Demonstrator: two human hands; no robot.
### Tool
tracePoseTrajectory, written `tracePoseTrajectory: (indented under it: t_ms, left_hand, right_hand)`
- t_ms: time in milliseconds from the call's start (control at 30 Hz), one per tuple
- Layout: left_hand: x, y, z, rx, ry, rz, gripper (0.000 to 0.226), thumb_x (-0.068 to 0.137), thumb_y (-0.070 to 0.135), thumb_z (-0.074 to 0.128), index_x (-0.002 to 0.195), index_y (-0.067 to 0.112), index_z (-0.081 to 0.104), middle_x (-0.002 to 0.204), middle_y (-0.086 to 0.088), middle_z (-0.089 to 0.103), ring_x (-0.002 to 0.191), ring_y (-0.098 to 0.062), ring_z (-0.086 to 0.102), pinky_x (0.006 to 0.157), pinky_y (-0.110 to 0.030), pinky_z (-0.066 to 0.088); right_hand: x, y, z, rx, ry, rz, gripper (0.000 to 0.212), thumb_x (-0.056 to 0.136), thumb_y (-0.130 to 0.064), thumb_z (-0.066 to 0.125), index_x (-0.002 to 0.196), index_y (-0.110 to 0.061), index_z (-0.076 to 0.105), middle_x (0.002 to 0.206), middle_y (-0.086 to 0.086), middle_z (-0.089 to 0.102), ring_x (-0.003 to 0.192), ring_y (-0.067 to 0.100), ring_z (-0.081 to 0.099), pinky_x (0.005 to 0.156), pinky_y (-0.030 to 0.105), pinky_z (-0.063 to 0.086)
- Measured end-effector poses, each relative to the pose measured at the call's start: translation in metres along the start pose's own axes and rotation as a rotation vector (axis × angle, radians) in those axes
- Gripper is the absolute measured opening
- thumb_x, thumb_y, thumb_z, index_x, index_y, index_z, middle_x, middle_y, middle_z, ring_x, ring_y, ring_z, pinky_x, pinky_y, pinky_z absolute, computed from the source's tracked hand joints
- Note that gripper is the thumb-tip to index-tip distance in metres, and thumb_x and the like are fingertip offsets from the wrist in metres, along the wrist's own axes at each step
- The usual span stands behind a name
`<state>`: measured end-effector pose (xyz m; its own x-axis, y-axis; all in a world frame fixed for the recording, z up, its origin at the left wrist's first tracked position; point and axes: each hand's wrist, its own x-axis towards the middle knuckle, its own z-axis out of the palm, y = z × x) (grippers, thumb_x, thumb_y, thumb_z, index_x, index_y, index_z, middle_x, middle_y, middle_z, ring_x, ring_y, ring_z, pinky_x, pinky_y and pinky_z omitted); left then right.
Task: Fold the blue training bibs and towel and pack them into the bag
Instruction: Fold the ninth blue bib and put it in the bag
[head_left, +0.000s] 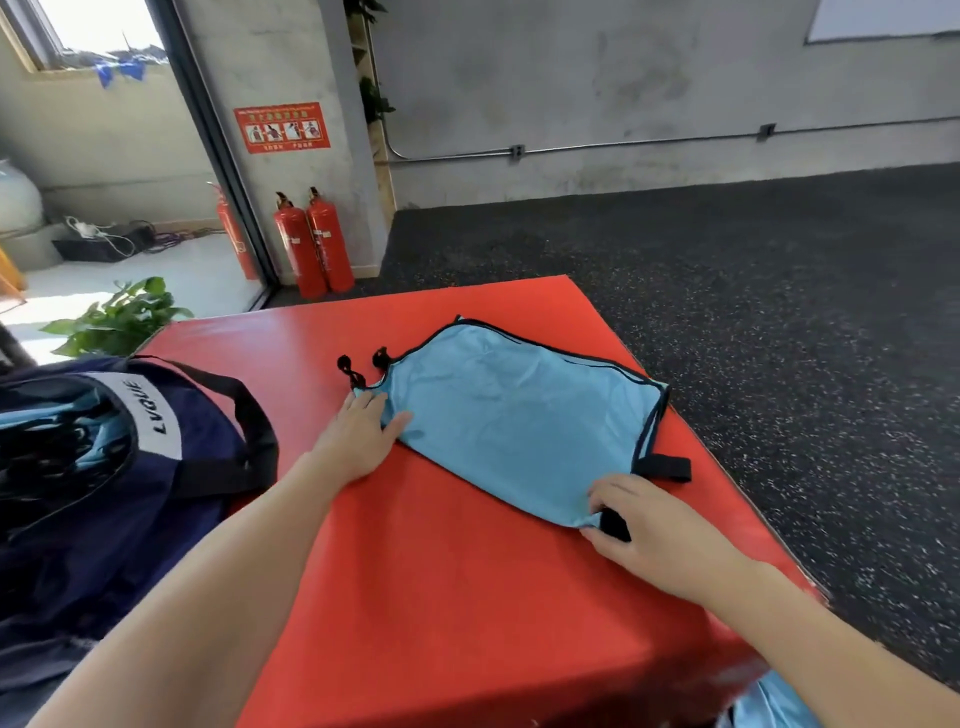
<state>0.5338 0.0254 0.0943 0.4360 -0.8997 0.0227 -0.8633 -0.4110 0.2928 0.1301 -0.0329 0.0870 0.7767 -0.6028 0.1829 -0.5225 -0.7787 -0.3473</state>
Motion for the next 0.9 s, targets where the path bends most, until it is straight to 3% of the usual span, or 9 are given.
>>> tracePoseTrajectory:
  t_ms: [100,233,367,533,633,733,800,900]
  left_hand:
    - [0.007,-0.005,0.006,0.066,0.003,-0.024,0.086,0.091,0.075,0.015,0.149,0.017,0.042,0.154,-0.012,0.038,0.136,-0.039,0.038,0.111,-0.054,0.036]
    - [-0.022,0.003,0.012,0.173,0.091,-0.033,0.061,0.101,0.061,0.024,0.145,0.025,0.045,0.159,-0.011,0.029,0.137,-0.039,0.035,0.107,-0.055,0.034]
    - [-0.077,0.015,0.006,0.212,0.091,0.051,0.077,0.095,0.070,0.009,0.151,0.028,0.040,0.165,-0.010,0.020,0.149,-0.035,0.021,0.117,-0.053,0.022]
    - [-0.154,0.021,-0.006,0.221,0.073,0.143,0.084,0.086,0.073,0.004,0.151,0.034,0.041,0.165,-0.007,0.022,0.150,-0.030,0.022,0.119,-0.047,0.016]
    - [-0.198,0.013,-0.012,0.163,0.067,0.109,0.083,0.084,0.074,0.006,0.150,0.037,0.039,0.165,-0.002,0.022,0.149,-0.027,0.025,0.119,-0.045,0.017]
    - [-0.243,-0.007,-0.011,0.089,0.042,0.055,0.074,0.088,0.072,0.014,0.151,0.041,0.034,0.165,0.005,0.023,0.149,-0.020,0.024,0.118,-0.041,0.018]
    - [-0.262,-0.018,-0.011,0.041,0.023,0.042,0.057,0.098,0.058,0.034,0.151,0.038,0.035,0.163,0.008,0.026,0.149,-0.016,0.025,0.118,-0.039,0.019]
    - [-0.273,-0.023,-0.017,-0.056,0.095,0.065,0.045,0.102,0.027,0.046,0.147,0.034,0.045,0.154,0.012,0.041,0.142,-0.013,0.037,0.114,-0.038,0.029]
  right_hand:
    - [0.004,0.000,-0.006,-0.056,0.000,-0.006,0.025,0.090,-0.054,0.061,0.096,-0.029,0.059,0.100,-0.018,0.055,0.100,0.000,0.051,0.083,0.016,0.039]
    - [0.008,-0.001,-0.015,-0.103,-0.078,0.065,0.026,0.090,-0.055,0.065,0.090,-0.030,0.059,0.088,-0.016,0.052,0.089,0.000,0.047,0.075,0.022,0.040]
    - [0.010,-0.022,-0.019,-0.167,-0.163,0.098,0.033,0.091,-0.058,0.061,0.091,-0.025,0.065,0.089,-0.011,0.058,0.090,0.010,0.056,0.080,0.031,0.045]
    - [0.019,-0.095,-0.004,-0.173,-0.258,0.053,0.038,0.088,-0.059,0.060,0.092,-0.023,0.068,0.093,-0.004,0.067,0.090,0.018,0.061,0.075,0.037,0.049]
    - [0.030,-0.149,0.015,-0.053,-0.261,0.042,0.039,0.087,-0.057,0.065,0.088,-0.019,0.069,0.088,-0.001,0.068,0.086,0.020,0.062,0.074,0.037,0.050]
    - [0.034,-0.195,0.036,0.302,-0.219,0.025,0.032,0.085,-0.051,0.073,0.093,-0.020,0.073,0.090,-0.006,0.072,0.083,0.009,0.064,0.077,0.028,0.049]
    - [0.033,-0.217,0.045,0.464,-0.221,0.005,0.033,0.085,-0.050,0.075,0.103,-0.023,0.074,0.098,-0.011,0.073,0.085,-0.002,0.066,0.079,0.014,0.048]
    - [0.031,-0.222,0.054,0.500,-0.193,-0.043,0.030,0.087,-0.043,0.075,0.109,-0.022,0.073,0.102,-0.014,0.073,0.093,-0.004,0.066,0.084,0.011,0.046]
